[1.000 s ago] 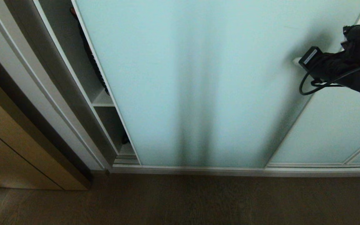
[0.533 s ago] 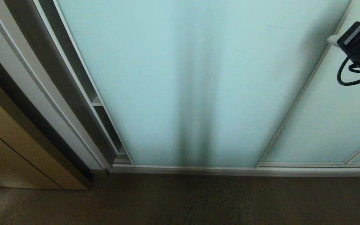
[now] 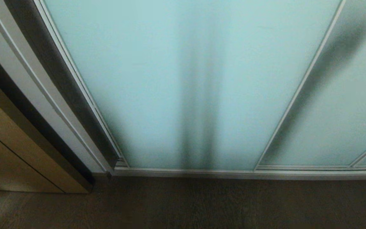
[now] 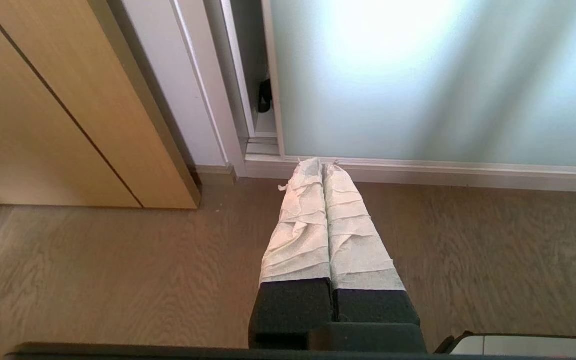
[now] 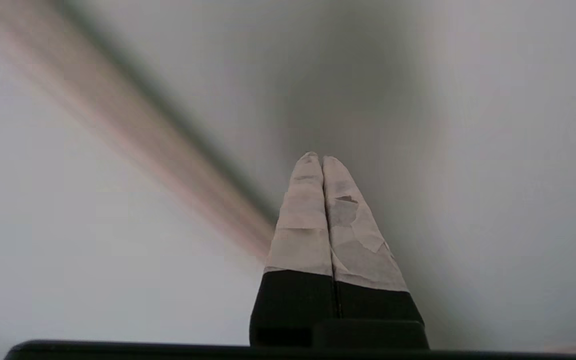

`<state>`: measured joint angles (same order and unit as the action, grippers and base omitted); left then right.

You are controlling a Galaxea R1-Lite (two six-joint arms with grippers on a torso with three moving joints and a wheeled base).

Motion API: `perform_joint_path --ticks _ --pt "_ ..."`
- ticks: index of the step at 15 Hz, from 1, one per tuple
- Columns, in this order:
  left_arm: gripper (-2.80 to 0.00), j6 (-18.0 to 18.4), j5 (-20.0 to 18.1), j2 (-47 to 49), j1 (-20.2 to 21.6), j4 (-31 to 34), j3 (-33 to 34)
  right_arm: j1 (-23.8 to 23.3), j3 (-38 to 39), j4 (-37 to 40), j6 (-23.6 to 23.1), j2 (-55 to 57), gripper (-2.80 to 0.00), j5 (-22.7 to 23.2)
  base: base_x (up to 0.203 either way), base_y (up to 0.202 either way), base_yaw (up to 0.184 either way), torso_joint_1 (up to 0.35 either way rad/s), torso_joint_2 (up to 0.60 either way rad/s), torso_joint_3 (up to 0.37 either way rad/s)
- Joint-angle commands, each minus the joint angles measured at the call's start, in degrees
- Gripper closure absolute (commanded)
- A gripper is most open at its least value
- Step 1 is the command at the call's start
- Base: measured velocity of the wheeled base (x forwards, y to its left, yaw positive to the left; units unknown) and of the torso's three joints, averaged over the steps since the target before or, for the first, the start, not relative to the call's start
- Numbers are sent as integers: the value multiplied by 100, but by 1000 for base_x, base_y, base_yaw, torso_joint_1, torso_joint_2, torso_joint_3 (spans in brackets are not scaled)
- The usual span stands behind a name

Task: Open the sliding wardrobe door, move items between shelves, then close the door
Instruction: Close the door

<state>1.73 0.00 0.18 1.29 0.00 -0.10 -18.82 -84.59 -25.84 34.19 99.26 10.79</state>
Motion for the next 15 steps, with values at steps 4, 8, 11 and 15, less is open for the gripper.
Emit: perform_joint_path --ticks 4,8,11,15 --pt "0 -1 0 1 -3 0 1 316 -166 -209 72 1163 0 206 0 0 0 0 0 0" --pt "0 2 0 -1 3 0 1 651 -313 -272 286 1313 0 195 0 0 0 0 0 0" --pt "0 3 0 4 -2 0 1 907 -401 -276 282 1393 0 160 0 0 0 0 0 0" --pt "0 -6 0 3 3 0 1 1363 -470 -812 273 1710 0 -322 0 0 0 0 0 0"
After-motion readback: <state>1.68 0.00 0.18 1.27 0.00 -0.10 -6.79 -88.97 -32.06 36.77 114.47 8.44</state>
